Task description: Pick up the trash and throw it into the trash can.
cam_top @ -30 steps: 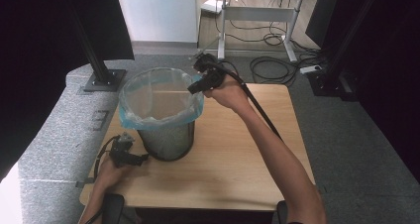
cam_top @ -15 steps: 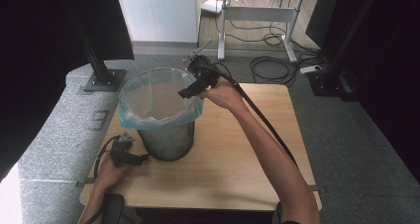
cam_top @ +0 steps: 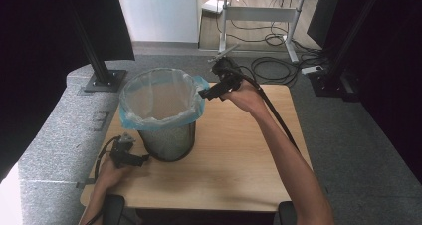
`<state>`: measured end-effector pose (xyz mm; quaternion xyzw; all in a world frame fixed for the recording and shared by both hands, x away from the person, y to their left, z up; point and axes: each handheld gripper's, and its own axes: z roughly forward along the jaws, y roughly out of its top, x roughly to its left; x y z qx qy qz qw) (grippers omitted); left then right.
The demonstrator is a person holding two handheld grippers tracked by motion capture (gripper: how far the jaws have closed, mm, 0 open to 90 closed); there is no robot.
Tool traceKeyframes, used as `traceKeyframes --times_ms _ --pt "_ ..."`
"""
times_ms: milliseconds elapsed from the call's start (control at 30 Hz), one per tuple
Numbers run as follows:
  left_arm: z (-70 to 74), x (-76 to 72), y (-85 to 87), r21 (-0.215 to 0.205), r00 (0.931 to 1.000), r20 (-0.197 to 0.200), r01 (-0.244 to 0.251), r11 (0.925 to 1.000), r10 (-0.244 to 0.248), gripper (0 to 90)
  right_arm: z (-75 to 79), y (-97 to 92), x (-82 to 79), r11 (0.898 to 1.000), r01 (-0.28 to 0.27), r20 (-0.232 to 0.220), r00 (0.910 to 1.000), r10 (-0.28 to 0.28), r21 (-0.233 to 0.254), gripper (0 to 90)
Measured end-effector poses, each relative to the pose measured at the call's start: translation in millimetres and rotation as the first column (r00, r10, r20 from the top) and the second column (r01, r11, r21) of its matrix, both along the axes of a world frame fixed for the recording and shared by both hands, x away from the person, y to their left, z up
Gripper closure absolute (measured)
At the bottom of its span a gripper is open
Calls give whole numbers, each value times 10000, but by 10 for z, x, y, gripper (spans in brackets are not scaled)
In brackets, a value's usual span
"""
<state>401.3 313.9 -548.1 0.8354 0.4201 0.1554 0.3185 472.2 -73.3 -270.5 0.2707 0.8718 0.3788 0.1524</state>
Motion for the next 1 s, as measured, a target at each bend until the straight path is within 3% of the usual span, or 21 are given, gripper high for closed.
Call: traceKeyframes --times_ms 600,1000 --pt "0 -1 -1 0 10000 2 -13 10000 13 0 -221 -707 -186 9962 651 345 9971 -671 574 0" --pt "0 -5 -4 1 10000 -1 -61 10000 61 0 -552 -1250 -441 9871 1454 604 9869 -1494 668 0"
